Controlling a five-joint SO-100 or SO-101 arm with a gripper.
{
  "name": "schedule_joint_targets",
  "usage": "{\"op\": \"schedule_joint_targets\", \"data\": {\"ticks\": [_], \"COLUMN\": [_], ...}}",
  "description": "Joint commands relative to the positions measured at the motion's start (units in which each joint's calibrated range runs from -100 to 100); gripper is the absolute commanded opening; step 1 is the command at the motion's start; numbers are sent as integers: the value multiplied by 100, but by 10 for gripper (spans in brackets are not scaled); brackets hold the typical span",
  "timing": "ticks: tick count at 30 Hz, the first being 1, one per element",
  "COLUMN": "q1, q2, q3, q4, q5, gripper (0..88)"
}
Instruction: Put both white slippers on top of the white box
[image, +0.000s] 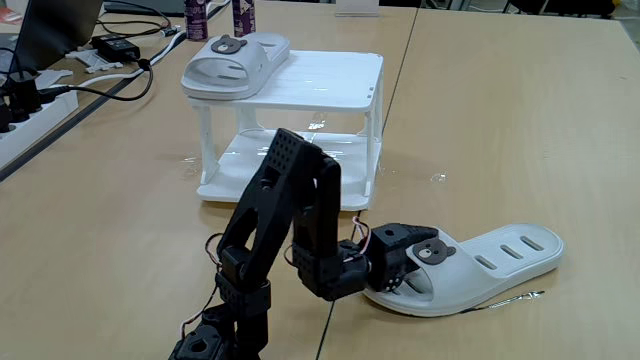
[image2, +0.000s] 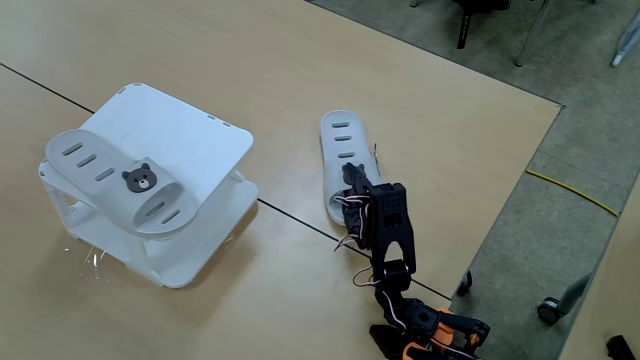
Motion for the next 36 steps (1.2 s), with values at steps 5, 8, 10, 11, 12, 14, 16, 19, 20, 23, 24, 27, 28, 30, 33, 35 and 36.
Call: {"op": "schedule_joint_targets", "data": {"ticks": [5,8,10,11,12,14,16,19,20,23,24,27,28,30,33,35,36], "q1": [44,94,135,192,250,316,340,316,307,332,340,340,349,357,307,299,299], "q2": [513,513,513,513,513,496,479,445,437,-9,-270,-1162,-1566,-2609,-3888,-4712,-5133], "q3": [-1124,-1115,-1115,-1106,-1106,-1061,-1052,-1070,-1124,-1413,-1521,-1828,-1927,-2017,-2035,-2035,-2035], "q4": [-1,-1,-1,-1,-1,-1,-1,-18,-44,-44,-1,456,776,1483,2423,3373,3864], "q5": [42,42,42,42,42,42,42,42,42,42,42,42,42,42,42,42,42], "gripper": [167,166,166,166,166,164,104,11,5,7,8,8,8,8,8,8,8]}}
